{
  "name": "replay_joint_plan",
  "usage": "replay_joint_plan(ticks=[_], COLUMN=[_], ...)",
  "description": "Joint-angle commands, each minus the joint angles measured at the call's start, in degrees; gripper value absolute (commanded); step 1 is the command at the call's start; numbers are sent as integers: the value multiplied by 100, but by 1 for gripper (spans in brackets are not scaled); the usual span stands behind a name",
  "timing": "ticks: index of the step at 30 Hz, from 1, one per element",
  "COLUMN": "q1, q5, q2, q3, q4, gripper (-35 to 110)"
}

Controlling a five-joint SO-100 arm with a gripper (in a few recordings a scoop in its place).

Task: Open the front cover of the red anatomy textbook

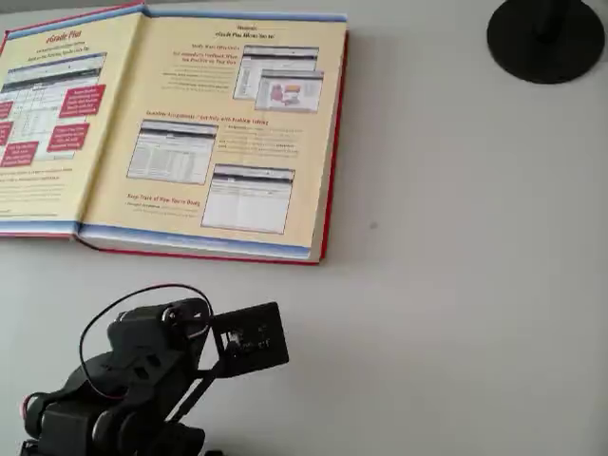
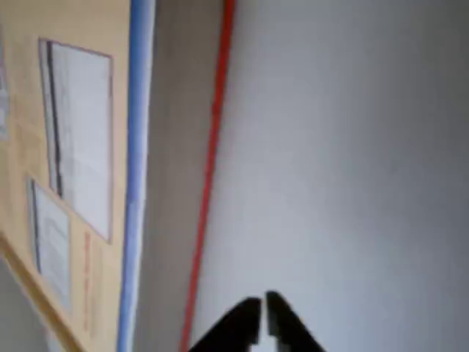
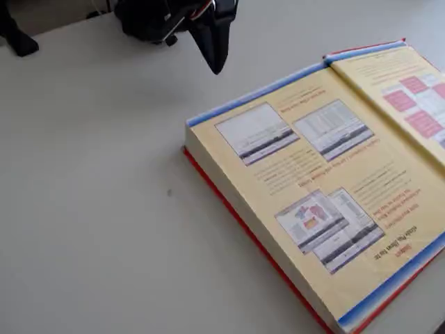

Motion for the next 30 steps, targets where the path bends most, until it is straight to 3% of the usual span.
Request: replay_joint_plan(ticks=[1, 30], q1=[44, 0], q5=[-53, -123], q2=[53, 53], q3=[-18, -18], q4=[-9, -18], gripper=[0, 2])
